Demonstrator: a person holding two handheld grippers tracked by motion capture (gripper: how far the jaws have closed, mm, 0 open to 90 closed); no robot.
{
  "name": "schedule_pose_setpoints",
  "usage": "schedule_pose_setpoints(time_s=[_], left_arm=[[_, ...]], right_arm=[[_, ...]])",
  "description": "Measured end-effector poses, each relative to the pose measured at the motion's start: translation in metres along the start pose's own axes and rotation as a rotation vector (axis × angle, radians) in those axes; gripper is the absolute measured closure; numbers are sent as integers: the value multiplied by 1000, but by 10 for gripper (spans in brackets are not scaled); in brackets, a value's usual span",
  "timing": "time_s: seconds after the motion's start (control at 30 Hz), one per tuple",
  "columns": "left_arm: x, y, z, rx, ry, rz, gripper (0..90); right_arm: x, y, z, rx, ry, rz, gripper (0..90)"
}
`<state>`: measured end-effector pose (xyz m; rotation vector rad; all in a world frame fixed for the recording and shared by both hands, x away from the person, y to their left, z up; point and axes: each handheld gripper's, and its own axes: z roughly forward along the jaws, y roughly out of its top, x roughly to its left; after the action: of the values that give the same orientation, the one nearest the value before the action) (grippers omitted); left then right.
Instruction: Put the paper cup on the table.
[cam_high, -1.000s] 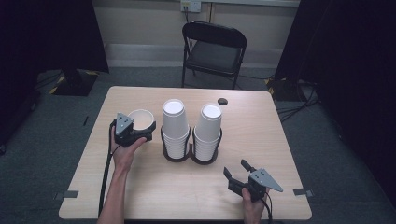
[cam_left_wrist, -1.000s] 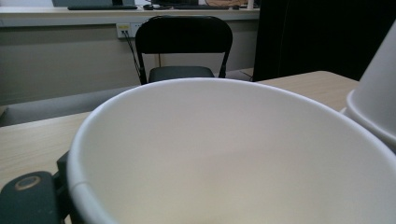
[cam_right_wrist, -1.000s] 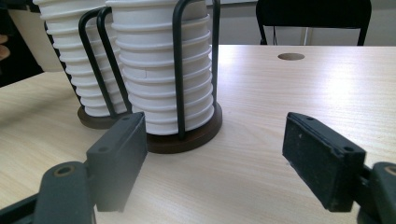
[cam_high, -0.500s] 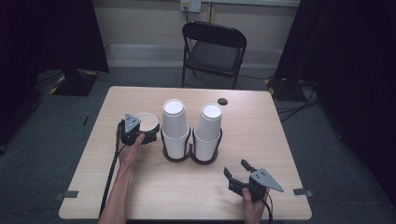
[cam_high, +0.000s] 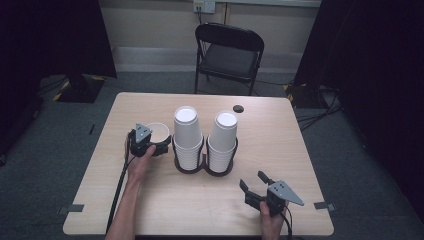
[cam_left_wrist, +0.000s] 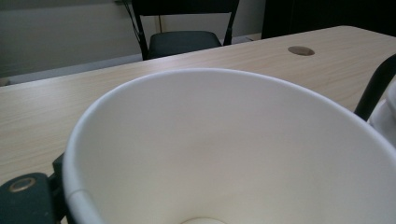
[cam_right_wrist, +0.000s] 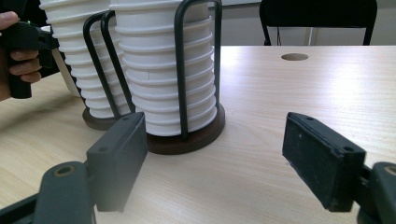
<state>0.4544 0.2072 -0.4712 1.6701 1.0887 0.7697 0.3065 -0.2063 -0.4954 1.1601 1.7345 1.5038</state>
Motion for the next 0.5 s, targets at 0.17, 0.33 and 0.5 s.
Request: schedule_pose_setpoints(time_s=[0.17,0.33,0.5], left_arm=[[4,-7,-1,19,2,-31,96],[3,-10,0,51,2,-26,105],[3,-13,1,98,9,-42,129]], right_arm=[[0,0,0,0,2,2,214],[0,0,0,4,2,2,214],[-1,0,0,0,2,5,214]])
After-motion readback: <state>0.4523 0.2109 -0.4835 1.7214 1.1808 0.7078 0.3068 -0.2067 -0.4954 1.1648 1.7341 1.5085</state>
